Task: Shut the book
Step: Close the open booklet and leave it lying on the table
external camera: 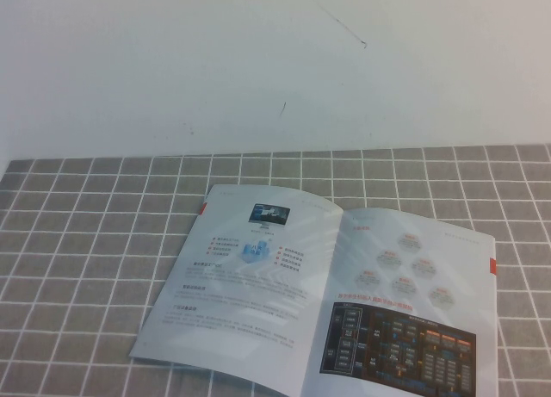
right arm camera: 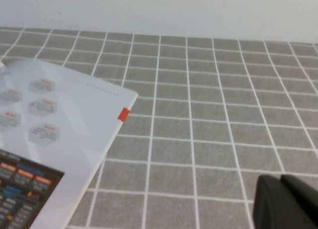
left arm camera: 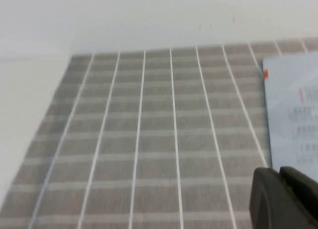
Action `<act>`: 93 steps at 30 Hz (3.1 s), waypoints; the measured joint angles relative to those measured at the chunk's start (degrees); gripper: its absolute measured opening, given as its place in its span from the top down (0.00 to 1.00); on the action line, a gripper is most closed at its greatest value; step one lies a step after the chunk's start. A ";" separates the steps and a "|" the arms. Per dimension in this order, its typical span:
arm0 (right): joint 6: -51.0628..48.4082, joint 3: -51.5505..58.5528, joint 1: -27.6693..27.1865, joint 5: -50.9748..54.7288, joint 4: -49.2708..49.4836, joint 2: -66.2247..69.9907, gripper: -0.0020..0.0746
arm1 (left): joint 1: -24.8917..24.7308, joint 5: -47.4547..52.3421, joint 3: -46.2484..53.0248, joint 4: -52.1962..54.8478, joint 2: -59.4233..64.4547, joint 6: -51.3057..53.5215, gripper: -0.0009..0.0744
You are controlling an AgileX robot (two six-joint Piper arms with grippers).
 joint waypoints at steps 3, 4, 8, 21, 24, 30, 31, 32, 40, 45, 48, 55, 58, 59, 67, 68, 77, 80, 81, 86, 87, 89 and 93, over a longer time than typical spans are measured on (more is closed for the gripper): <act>0.00 0.24 0.00 -5.45 0.00 0.00 0.98 | 0.00 -6.60 0.10 0.39 0.00 0.51 0.99; 0.00 0.24 0.00 -7.85 0.00 0.00 0.98 | 0.00 -9.90 0.10 0.58 0.00 0.89 0.99; -0.13 0.24 0.00 -21.62 0.00 0.00 0.98 | 0.00 -22.57 0.10 1.33 0.00 1.53 0.99; -0.24 0.24 0.00 -54.16 0.00 0.00 0.98 | 0.00 -46.06 0.10 1.88 -0.09 2.08 0.99; 0.30 0.24 0.00 -55.54 0.00 0.00 0.98 | 0.00 -47.38 0.10 1.88 -0.09 0.62 0.99; 1.57 0.12 0.00 -48.85 -1.01 0.00 0.98 | 0.00 -42.95 -0.61 -0.67 -0.09 0.05 0.99; 1.82 -0.55 0.00 -44.59 -1.85 0.00 0.98 | 0.00 -39.15 -1.84 -0.73 -0.09 0.05 0.99; 1.96 -1.84 0.00 -40.49 -2.62 0.00 0.98 | 0.00 -35.04 -3.58 -0.84 -0.09 0.05 0.99; 2.40 -19.17 0.00 -2.43 -8.83 3.20 0.98 | 0.00 -11.24 -18.94 -0.22 4.19 0.05 0.99; -0.16 -29.01 0.00 14.41 -5.18 13.58 0.98 | 0.00 -0.27 -27.59 0.93 15.68 0.23 0.99; -8.59 -33.87 0.00 20.71 0.74 20.65 0.98 | 0.00 6.20 -32.81 1.33 23.29 1.30 0.99; -20.57 -41.46 0.00 28.90 12.24 37.12 0.98 | 0.00 17.77 -42.96 -5.56 40.83 9.82 0.99; -26.50 -42.84 0.00 31.80 18.04 45.01 0.98 | 0.00 21.58 -46.91 -12.37 47.78 15.33 0.99; -28.78 -43.13 0.00 32.54 20.38 47.09 0.98 | 0.00 22.43 -48.05 -14.82 50.13 17.01 0.99; -45.02 -43.61 0.00 27.69 35.26 68.17 0.98 | 0.00 23.29 -53.22 -32.97 68.32 25.49 0.99; -46.53 -43.62 0.12 27.10 36.57 70.37 0.98 | 0.00 23.29 -53.60 -35.25 70.71 27.63 0.99; -50.15 -43.70 8.69 16.39 40.61 86.66 0.98 | 0.00 20.80 -57.80 -46.61 87.80 38.37 0.99; -50.51 -43.70 11.41 11.70 40.87 89.76 0.98 | 0.00 16.99 -58.98 -46.70 92.00 39.36 0.99; -50.51 -43.70 11.88 10.20 40.97 90.83 0.98 | 0.00 15.76 -59.33 -46.70 93.26 39.60 0.99; -51.39 -43.83 12.46 6.41 41.34 95.57 0.98 | 0.00 13.46 -60.52 -46.94 99.14 42.45 0.99; -51.53 -43.83 12.46 6.13 41.44 96.47 0.98 | 0.00 13.32 -60.77 -47.20 100.19 42.94 0.99; -52.35 -43.83 12.46 5.79 41.57 98.23 0.98 | 0.00 12.39 -61.08 -47.61 102.64 43.57 0.99; -53.66 -44.06 12.46 5.07 41.65 100.94 0.98 | 0.00 9.07 -61.17 -47.97 106.12 44.55 0.99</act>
